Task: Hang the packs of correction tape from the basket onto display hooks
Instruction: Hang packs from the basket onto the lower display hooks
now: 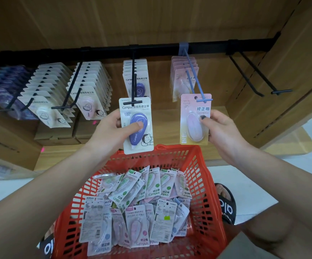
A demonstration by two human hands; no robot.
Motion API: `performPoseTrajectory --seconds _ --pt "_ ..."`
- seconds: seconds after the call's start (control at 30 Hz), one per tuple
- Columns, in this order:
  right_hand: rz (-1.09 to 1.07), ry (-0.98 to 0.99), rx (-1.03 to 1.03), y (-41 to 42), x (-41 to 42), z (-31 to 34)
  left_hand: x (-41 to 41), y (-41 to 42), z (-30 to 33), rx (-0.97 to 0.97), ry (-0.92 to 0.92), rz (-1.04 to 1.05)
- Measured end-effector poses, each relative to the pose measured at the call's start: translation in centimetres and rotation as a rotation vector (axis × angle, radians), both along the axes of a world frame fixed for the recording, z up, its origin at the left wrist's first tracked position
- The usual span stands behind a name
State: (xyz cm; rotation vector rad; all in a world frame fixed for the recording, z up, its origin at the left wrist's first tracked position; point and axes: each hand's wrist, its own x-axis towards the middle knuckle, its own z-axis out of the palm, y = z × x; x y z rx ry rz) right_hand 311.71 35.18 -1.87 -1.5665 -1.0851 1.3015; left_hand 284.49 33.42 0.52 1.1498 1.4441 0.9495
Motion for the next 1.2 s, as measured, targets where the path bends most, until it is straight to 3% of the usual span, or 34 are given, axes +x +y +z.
performPoseTrajectory --seconds 0.6,0.97,1.2 --pt "-0.084 0.053 -0.011 0.8 -1.1 -0.7 0.7 2.7 -1.5 -0.002 0.053 0.042" --pt "-0.205 0.011 0.051 0.5 -0.7 -1.8 0.2 4.3 -2.3 -0.003 0.121 0.013" --pt "-0.15 -0.097 0.109 0.7 -1.1 -2.8 0.2 5.3 -2.6 0.033 0.163 0.037"
